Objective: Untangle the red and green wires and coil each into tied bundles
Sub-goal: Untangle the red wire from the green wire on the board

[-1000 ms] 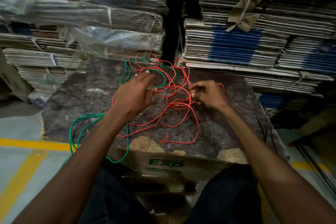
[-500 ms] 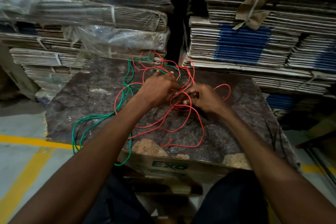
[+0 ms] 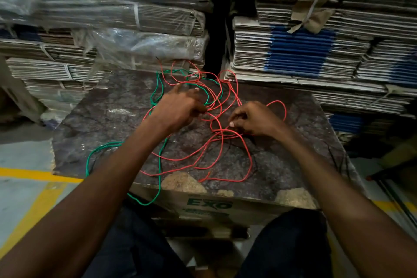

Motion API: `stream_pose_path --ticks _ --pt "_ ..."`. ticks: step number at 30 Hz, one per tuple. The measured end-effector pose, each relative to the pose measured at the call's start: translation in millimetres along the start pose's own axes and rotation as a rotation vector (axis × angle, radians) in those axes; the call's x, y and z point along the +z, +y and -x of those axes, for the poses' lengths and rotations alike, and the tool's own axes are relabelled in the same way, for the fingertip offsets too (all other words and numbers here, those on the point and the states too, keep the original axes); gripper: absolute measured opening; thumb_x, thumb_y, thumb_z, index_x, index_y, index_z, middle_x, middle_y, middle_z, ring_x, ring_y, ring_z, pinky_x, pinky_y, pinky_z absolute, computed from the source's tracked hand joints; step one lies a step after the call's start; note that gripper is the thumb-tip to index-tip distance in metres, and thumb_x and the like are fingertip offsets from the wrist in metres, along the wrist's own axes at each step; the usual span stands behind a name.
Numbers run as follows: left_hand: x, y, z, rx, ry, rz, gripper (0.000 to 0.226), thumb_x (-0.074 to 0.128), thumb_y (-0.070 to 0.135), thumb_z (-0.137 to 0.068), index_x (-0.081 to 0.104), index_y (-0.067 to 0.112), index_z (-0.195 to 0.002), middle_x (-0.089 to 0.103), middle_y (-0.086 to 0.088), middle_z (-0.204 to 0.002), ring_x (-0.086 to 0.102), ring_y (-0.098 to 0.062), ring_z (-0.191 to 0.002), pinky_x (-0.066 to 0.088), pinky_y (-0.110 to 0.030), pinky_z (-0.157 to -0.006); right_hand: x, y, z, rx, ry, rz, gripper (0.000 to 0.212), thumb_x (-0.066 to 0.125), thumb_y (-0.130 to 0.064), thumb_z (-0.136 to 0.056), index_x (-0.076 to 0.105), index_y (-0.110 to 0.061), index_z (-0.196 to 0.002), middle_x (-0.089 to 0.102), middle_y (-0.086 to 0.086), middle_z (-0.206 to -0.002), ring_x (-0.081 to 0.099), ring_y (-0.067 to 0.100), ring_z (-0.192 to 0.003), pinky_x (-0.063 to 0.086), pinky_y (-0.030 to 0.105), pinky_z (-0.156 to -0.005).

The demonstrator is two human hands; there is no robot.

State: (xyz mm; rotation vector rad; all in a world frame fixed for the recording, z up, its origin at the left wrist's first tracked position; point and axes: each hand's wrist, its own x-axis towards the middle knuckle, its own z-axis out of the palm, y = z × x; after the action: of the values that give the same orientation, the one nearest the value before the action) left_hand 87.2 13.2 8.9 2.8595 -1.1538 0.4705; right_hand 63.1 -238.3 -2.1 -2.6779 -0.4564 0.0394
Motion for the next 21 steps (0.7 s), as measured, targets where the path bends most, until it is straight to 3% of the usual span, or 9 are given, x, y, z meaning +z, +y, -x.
stream_pose_path --ticks 3,8,13,18,21 --pt "3.2 1.4 3.1 -0.018 -0.059 0.0 0.027 0.058 0.033 -0.092 0.066 0.037 -0.117 0.062 0.007 -0.13 0.039 -0.015 -0.139 0.024 -0.047 -0.113 5.6 -10.6 -5.2 -0.073 0.031 0.048 0.015 0.077 -0.024 -0.08 0.077 -0.024 -0.095 0.076 -0.007 -0.087 0.067 0.002 -0.078 0.051 0.024 -0.074" --pt "4.9 0.7 6.6 -0.016 -0.04 0.002 0.032 0.048 0.042 -0.094 0.066 0.035 -0.119 0.064 0.003 -0.127 0.042 -0.019 -0.137 0.023 -0.049 -0.112 14.6 -19.6 -11.5 -0.115 -0.117 0.09 0.026 0.079 -0.033 -0.077 0.075 -0.033 -0.102 0.075 -0.011 -0.092 0.067 0.002 -0.083 0.051 0.026 -0.071" --pt "4.9 -0.8 7.0 -0.033 -0.067 -0.013 0.031 0.048 0.043 -0.095 0.063 0.038 -0.121 0.06 0.005 -0.133 0.038 -0.017 -0.139 0.02 -0.048 -0.114 19.6 -18.6 -9.5 -0.096 -0.056 0.141 0.012 0.074 -0.026 -0.078 0.074 -0.026 -0.089 0.072 -0.008 -0.087 0.066 0.012 -0.083 0.054 0.036 -0.073" --pt "6.8 -4.7 6.3 -0.033 -0.028 -0.02 0.028 0.05 0.042 -0.093 0.067 0.038 -0.115 0.065 0.007 -0.123 0.044 -0.016 -0.135 0.024 -0.05 -0.11 3.6 -9.2 -4.8 0.085 0.177 0.007 0.004 0.073 -0.027 -0.08 0.069 -0.026 -0.081 0.07 -0.01 -0.08 0.065 0.012 -0.079 0.054 0.035 -0.074" --pt "4.0 -5.1 5.3 -0.031 -0.003 -0.058 0.036 0.04 0.043 -0.087 0.071 0.034 -0.105 0.07 0.008 -0.11 0.052 -0.016 -0.127 0.029 -0.049 -0.104 -11.8 -8.4 -2.2 0.143 0.343 0.009 0.008 0.074 -0.029 -0.08 0.07 -0.024 -0.085 0.07 -0.007 -0.082 0.066 0.016 -0.081 0.053 0.032 -0.073"
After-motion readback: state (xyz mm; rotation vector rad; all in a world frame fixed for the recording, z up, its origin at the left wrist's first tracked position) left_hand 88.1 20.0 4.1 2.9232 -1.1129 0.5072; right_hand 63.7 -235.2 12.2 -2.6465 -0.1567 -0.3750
